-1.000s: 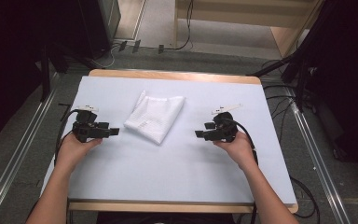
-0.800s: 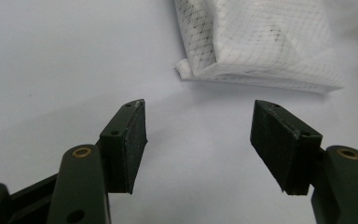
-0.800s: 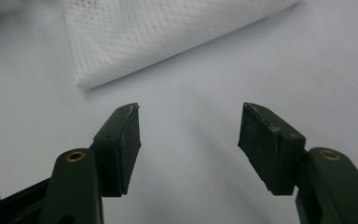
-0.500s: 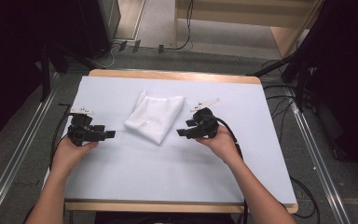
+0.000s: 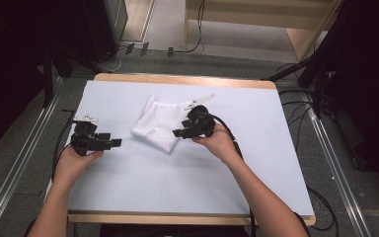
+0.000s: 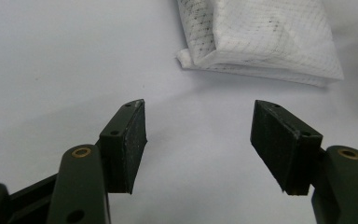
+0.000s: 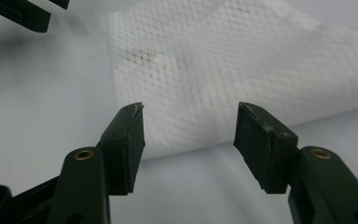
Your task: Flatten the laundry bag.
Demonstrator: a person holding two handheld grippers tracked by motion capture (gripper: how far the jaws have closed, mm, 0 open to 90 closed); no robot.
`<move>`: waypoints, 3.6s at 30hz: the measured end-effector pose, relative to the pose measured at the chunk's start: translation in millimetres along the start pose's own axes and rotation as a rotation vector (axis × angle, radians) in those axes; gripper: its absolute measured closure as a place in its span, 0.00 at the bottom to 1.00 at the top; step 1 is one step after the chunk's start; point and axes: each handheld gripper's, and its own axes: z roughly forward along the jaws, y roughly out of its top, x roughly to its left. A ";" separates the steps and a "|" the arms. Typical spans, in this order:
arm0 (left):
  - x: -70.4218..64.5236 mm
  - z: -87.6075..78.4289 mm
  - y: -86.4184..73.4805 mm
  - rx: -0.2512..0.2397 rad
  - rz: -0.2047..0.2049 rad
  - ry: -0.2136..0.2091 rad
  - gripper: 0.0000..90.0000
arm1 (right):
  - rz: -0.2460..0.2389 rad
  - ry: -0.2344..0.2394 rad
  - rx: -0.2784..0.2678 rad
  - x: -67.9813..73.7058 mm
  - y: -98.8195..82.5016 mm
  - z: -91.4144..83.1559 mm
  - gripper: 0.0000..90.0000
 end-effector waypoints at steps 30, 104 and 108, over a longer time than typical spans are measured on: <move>3.6 -2.8 -0.8 -0.012 0.005 0.001 0.41 | -0.097 0.053 0.064 50.4 55.9 87.5 0.44; -53.2 65.4 26.7 0.075 0.164 -0.135 0.51 | -0.016 0.005 -0.092 26.2 8.1 5.9 0.96; -53.9 71.2 25.5 0.087 0.179 -0.124 0.57 | -0.011 -0.001 -0.096 24.1 4.1 2.1 0.96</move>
